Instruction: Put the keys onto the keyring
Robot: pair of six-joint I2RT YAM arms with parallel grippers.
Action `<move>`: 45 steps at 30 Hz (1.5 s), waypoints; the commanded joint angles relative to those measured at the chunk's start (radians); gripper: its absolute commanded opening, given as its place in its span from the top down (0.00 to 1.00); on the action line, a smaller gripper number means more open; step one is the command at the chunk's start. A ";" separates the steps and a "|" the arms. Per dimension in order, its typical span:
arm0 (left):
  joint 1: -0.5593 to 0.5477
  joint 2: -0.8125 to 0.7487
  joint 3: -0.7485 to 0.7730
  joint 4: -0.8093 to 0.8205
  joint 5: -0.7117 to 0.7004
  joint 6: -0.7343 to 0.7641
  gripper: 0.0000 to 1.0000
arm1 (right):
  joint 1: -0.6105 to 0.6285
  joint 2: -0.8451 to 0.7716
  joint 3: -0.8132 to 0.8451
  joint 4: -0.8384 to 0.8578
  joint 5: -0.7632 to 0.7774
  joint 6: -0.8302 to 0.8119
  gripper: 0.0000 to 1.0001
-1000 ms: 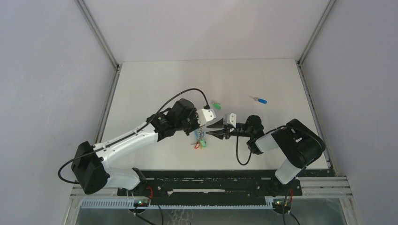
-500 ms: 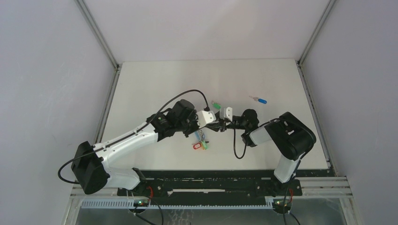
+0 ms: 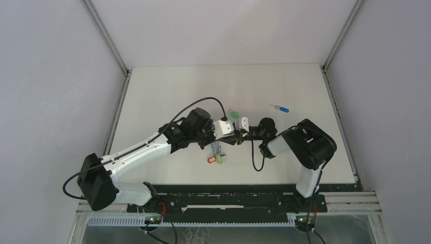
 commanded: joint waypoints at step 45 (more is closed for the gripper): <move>0.167 -0.385 -0.775 1.164 0.232 -0.255 0.68 | 0.013 0.019 0.041 0.073 -0.044 0.135 1.00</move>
